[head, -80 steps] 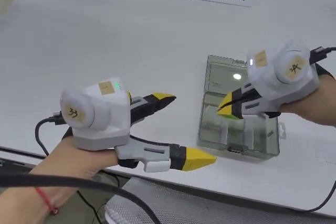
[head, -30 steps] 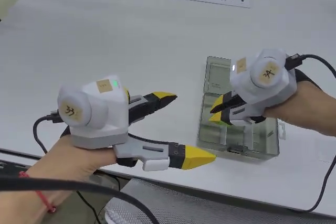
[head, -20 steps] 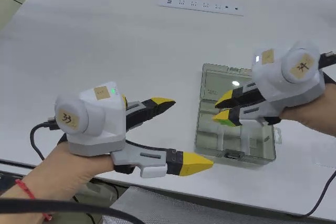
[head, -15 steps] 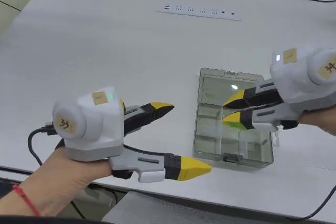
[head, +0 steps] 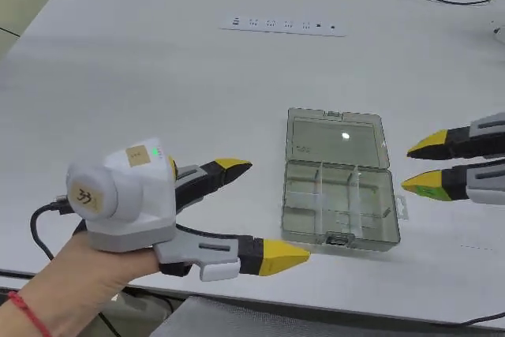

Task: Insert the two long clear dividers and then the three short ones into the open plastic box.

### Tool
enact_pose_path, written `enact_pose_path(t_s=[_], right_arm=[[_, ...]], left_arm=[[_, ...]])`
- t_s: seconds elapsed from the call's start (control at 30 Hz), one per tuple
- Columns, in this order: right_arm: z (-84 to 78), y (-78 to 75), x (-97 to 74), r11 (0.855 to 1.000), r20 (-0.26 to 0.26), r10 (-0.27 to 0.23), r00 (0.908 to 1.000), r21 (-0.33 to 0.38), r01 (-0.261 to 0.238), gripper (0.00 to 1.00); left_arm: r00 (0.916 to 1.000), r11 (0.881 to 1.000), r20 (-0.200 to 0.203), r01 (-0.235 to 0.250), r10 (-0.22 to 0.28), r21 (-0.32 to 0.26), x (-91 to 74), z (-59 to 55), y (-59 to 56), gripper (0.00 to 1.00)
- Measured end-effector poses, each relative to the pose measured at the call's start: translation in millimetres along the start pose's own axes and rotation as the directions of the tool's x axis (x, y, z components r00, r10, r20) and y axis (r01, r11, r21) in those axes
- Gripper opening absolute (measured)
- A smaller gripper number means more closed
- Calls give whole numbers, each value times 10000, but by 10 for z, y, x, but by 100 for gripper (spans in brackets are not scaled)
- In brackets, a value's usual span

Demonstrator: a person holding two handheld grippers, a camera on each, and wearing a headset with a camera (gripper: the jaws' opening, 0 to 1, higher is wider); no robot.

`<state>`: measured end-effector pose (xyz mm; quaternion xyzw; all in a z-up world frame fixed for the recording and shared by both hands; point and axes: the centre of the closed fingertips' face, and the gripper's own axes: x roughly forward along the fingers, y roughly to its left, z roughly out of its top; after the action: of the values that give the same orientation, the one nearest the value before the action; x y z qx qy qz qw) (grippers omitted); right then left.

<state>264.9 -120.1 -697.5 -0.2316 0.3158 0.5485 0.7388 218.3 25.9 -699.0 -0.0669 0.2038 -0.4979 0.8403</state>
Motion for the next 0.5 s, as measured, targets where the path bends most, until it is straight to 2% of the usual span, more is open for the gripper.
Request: enact_pose_path(t_s=[0.17, 0.23, 0.33, 0.37, 0.5], right_arm=[[-239, -65, -115, 9999, -364, -95, 9993, 97, 99, 33], [-390, -92, -142, 9999, -709, -96, 9974, 55, 100, 35], [-686, -134, -165, 9999, -1539, -57, 9881, -154, 34, 40], [-723, -137, -165, 9998, -1639, -39, 9865, -189, 8, 42], [-1076, -163, -142, 9984, -2535, 192, 9671, -471, -321, 46]], left_arm=[[10000, 10000, -35, -1, 1, 3, 7, 2, 5, 89], [10000, 10000, -3, -12, 12, -9, 9, 8, 8, 89], [10000, 10000, -26, -17, 17, -45, 14, 2, 7, 89], [10000, 10000, -29, -16, 16, -43, 15, 1, 7, 89], [10000, 9999, -42, -35, 35, -100, 14, -5, 15, 90]])
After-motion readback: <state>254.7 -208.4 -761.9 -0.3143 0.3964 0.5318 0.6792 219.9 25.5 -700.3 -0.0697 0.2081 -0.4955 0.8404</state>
